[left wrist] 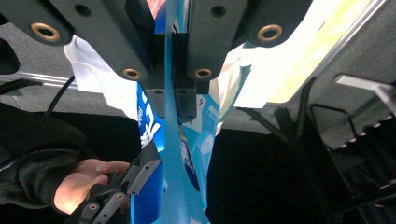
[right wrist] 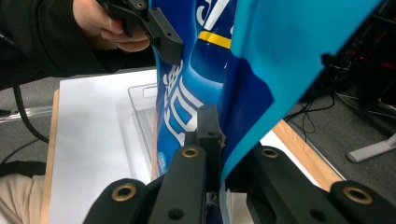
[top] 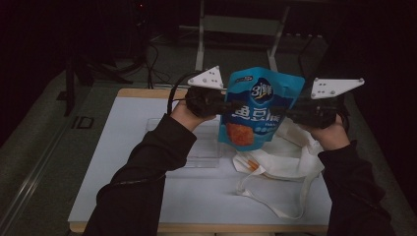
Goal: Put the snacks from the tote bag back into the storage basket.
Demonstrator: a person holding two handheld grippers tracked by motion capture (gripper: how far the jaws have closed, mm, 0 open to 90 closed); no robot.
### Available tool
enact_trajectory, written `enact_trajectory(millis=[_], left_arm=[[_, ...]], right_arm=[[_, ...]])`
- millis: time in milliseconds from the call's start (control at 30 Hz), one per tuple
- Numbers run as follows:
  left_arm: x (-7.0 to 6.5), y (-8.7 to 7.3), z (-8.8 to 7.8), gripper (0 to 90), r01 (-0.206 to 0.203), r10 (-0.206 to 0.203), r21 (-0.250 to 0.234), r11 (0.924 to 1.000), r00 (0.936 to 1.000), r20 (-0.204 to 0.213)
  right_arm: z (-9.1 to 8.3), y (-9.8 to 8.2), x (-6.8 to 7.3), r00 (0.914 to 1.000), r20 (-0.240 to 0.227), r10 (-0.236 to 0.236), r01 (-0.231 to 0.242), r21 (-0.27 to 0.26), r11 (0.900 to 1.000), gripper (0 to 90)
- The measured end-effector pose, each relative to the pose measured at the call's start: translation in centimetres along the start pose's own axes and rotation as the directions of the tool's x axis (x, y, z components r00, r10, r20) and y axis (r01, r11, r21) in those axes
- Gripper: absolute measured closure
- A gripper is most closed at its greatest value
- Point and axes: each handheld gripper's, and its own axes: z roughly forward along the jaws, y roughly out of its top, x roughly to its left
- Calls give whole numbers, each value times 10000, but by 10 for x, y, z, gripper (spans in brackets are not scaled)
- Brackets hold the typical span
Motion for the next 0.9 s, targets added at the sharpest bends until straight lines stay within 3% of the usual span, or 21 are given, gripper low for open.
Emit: enact_trajectory(millis=[133,400,900], left_arm=[[2,-4,-11,900,209,-209,12,9998,9998,-62],[5,-17,-38,900,312,-308,193,9993,9993,-219],[9,-45,-97,900,711,-685,209,9973,9921,-1047]], right_arm=[[8,4,2,10000,-31,-41,41,4,10000,876],[34,13,7,9984,-555,-120,120,-4,9999,876],[95,41,22,9906,-1286,-477,495,108,9987,878]])
